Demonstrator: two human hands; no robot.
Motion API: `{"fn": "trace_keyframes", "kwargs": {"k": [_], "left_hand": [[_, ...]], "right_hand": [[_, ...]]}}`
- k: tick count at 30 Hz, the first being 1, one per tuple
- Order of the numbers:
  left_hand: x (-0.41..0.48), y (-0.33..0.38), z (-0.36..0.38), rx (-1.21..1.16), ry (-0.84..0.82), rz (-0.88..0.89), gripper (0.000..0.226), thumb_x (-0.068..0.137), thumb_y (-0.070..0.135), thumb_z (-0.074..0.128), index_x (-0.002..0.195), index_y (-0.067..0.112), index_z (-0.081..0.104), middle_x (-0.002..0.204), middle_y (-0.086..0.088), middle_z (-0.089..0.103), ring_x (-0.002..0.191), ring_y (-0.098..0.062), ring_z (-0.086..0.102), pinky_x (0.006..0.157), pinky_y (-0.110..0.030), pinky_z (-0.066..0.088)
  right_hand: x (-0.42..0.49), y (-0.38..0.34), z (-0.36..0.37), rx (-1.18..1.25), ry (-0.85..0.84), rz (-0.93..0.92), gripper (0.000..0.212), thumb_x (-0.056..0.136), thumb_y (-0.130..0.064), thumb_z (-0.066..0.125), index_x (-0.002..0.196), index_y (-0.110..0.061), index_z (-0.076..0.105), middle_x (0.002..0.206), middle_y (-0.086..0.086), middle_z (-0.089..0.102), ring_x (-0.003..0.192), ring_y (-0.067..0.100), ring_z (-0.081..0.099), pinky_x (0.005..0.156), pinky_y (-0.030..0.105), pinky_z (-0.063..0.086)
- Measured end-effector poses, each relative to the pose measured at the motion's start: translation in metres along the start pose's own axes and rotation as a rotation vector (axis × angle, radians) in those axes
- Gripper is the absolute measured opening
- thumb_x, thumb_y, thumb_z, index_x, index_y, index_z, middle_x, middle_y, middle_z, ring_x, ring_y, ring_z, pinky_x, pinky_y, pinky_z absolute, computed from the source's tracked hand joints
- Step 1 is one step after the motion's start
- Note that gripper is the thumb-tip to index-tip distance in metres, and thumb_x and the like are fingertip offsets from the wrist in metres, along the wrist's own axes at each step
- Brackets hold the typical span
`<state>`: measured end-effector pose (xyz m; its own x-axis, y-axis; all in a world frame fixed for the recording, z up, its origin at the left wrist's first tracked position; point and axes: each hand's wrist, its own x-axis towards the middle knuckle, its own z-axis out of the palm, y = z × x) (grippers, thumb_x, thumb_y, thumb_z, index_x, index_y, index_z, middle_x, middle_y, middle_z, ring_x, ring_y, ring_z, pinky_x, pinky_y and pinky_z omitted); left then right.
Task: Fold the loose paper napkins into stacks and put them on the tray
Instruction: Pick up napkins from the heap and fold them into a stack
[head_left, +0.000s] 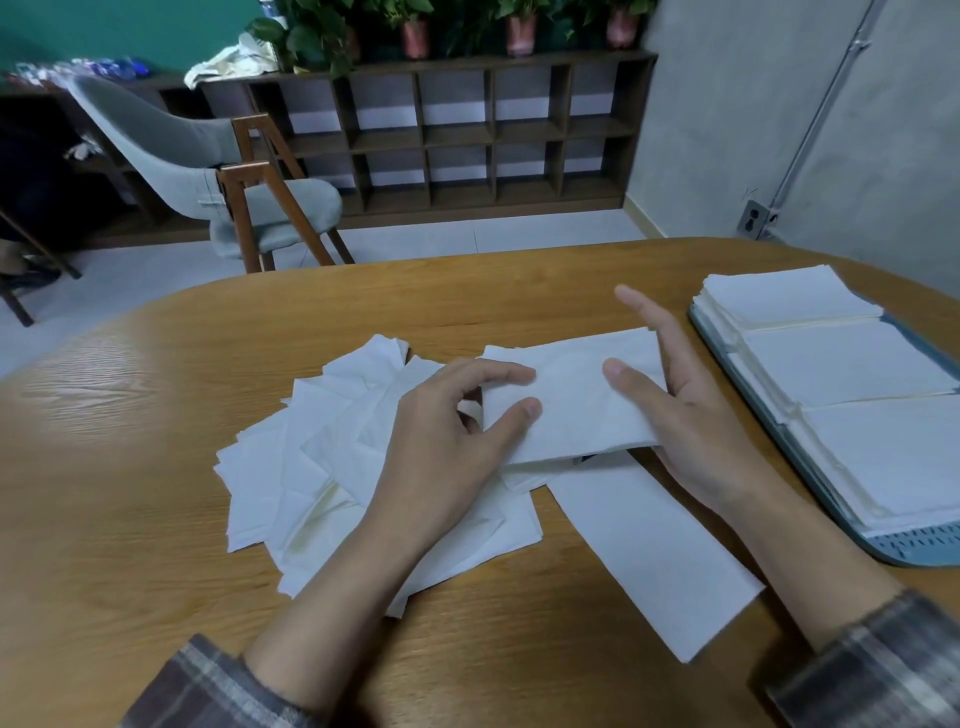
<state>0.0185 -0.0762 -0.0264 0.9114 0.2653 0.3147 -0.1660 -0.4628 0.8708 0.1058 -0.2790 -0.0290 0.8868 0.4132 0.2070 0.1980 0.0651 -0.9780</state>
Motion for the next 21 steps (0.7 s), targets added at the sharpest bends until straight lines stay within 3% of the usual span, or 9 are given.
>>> {"fn": "trace_keyframes", "kwargs": {"k": [3, 6, 8, 11, 14, 19, 21], "left_hand": [[-0.003, 0.004, 0.001, -0.027, 0.049, 0.012, 0.045, 0.088, 0.042, 0.082, 0.127, 0.041, 0.06, 0.131, 0.019, 0.058, 0.118, 0.0, 0.06, 0.09, -0.022, 0.054], [-0.002, 0.013, -0.002, -0.285, -0.092, -0.16, 0.068, 0.087, 0.05, 0.075, 0.144, 0.048, 0.04, 0.131, 0.016, 0.065, 0.112, -0.001, 0.069, 0.082, -0.023, 0.059], [-0.003, 0.015, -0.002, -0.339, -0.153, -0.183, 0.068, 0.091, 0.042, 0.075, 0.147, 0.05, 0.038, 0.121, 0.01, 0.074, 0.105, -0.005, 0.074, 0.081, -0.022, 0.06], [-0.003, 0.007, -0.001, -0.234, -0.128, -0.081, 0.07, 0.096, 0.026, 0.077, 0.148, 0.051, 0.037, 0.126, 0.01, 0.073, 0.116, -0.012, 0.071, 0.093, -0.037, 0.062], [-0.002, 0.002, -0.001, -0.111, -0.079, -0.025, 0.068, 0.099, 0.025, 0.073, 0.148, 0.054, 0.035, 0.14, 0.015, 0.062, 0.129, -0.013, 0.062, 0.103, -0.049, 0.056], [-0.004, 0.003, 0.002, -0.013, -0.096, 0.117, 0.068, 0.103, 0.021, 0.067, 0.155, 0.044, 0.031, 0.142, 0.04, 0.046, 0.126, 0.003, 0.057, 0.101, -0.034, 0.056], [-0.006, 0.0, 0.007, 0.08, -0.07, 0.173, 0.069, 0.103, 0.022, 0.068, 0.158, 0.041, 0.031, 0.156, 0.031, 0.037, 0.141, 0.002, 0.044, 0.113, -0.029, 0.045]], "right_hand": [[0.001, -0.003, -0.001, 0.165, 0.012, -0.011, 0.064, 0.1, -0.016, 0.062, 0.149, -0.054, 0.044, 0.126, -0.035, 0.064, 0.114, 0.015, 0.072, 0.092, 0.042, 0.063], [0.001, -0.006, -0.003, 0.226, -0.002, 0.004, 0.067, 0.096, -0.018, 0.062, 0.149, -0.052, 0.043, 0.112, -0.038, 0.067, 0.111, 0.014, 0.073, 0.088, 0.037, 0.064], [0.002, -0.004, -0.002, 0.171, -0.003, 0.021, 0.064, 0.101, -0.013, 0.06, 0.148, -0.052, 0.043, 0.118, -0.032, 0.068, 0.11, 0.015, 0.074, 0.087, 0.038, 0.064], [0.001, -0.001, -0.003, 0.085, -0.024, 0.05, 0.058, 0.103, -0.021, 0.062, 0.144, -0.057, 0.046, 0.139, -0.013, 0.063, 0.117, 0.022, 0.071, 0.094, 0.048, 0.061], [0.0, 0.0, -0.007, 0.151, -0.112, 0.069, 0.052, 0.098, -0.031, 0.068, 0.144, -0.049, 0.052, 0.132, -0.012, 0.064, 0.113, 0.02, 0.071, 0.085, 0.037, 0.062], [-0.001, 0.002, -0.012, 0.107, -0.131, -0.002, 0.03, 0.091, -0.021, 0.075, 0.12, -0.031, 0.076, 0.125, -0.009, 0.07, 0.118, 0.019, 0.067, 0.09, 0.035, 0.057], [-0.001, 0.003, -0.013, -0.02, -0.114, -0.023, 0.027, 0.091, -0.016, 0.073, 0.113, -0.03, 0.08, 0.125, -0.009, 0.073, 0.122, 0.014, 0.065, 0.097, 0.036, 0.052]]}}
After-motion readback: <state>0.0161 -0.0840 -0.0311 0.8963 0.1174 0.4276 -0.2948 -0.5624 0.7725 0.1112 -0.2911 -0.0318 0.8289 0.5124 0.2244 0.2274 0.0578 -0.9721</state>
